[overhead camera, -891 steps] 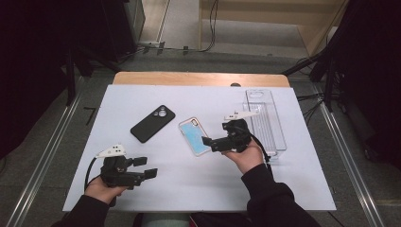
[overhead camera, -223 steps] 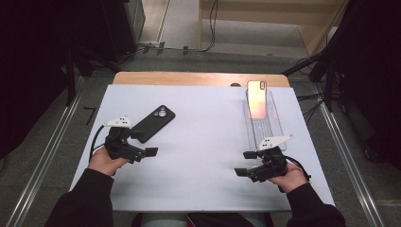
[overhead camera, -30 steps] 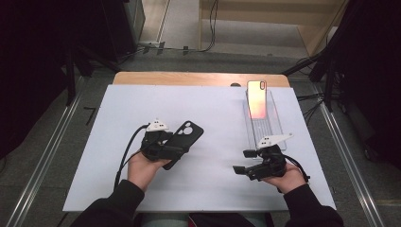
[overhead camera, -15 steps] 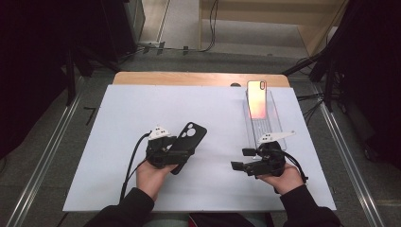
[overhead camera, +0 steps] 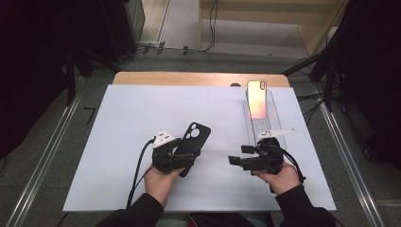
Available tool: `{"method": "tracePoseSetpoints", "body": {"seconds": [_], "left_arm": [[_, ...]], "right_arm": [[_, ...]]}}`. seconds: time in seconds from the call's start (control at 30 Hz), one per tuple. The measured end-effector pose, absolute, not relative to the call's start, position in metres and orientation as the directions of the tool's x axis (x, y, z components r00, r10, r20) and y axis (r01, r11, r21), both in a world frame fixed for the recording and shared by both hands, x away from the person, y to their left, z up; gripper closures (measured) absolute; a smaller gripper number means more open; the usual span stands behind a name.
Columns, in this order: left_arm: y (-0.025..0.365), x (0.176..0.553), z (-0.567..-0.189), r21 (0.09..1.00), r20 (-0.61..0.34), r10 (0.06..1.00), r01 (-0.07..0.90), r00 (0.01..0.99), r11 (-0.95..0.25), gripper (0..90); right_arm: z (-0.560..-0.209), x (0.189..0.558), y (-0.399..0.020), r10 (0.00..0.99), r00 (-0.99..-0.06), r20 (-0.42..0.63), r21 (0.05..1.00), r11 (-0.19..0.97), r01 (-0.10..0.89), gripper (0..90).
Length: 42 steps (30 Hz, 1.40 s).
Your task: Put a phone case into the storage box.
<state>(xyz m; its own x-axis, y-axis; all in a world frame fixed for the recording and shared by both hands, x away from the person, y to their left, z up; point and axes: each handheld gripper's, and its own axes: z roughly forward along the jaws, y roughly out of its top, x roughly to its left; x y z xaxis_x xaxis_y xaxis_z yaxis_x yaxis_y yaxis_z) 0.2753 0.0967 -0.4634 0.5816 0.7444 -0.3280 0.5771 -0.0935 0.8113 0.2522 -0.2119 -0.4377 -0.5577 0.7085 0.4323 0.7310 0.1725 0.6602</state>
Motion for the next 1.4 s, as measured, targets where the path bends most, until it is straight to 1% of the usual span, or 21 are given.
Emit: {"method": "tracePoseSetpoints", "body": {"seconds": [0.27,0.4,0.73,0.97,1.07,1.3,1.4], "left_arm": [[0.096,0.275,-0.470,0.802,-0.391,0.739,0.598,0.548,-0.019,14.7],[0.097,0.276,-0.471,0.804,-0.395,0.740,0.595,0.545,-0.008,14.7],[0.093,0.273,-0.471,0.825,-0.353,0.758,0.564,0.549,-0.024,14.8],[0.091,0.270,-0.471,0.831,-0.360,0.755,0.557,0.548,-0.009,14.7],[0.089,0.268,-0.472,0.837,-0.357,0.753,0.547,0.553,-0.005,14.8],[0.087,0.265,-0.474,0.840,-0.356,0.759,0.542,0.545,0.005,14.7],[0.085,0.264,-0.474,0.852,-0.343,0.757,0.524,0.557,0.000,14.7]], "right_arm": [[-0.431,0.255,-0.207,0.738,-0.504,0.448,0.653,0.115,0.749,20.0],[-0.429,0.257,-0.203,0.736,-0.512,0.443,0.672,0.106,0.733,20.0],[-0.424,0.268,-0.192,0.734,-0.495,0.465,0.663,0.082,0.745,20.0],[-0.418,0.280,-0.187,0.730,-0.464,0.501,0.653,0.032,0.756,20.3],[-0.417,0.284,-0.185,0.733,-0.469,0.493,0.663,0.033,0.748,20.3],[-0.416,0.295,-0.180,0.724,-0.443,0.528,0.634,0.011,0.773,21.6],[-0.417,0.299,-0.178,0.724,-0.435,0.535,0.626,0.006,0.780,21.8]]}}
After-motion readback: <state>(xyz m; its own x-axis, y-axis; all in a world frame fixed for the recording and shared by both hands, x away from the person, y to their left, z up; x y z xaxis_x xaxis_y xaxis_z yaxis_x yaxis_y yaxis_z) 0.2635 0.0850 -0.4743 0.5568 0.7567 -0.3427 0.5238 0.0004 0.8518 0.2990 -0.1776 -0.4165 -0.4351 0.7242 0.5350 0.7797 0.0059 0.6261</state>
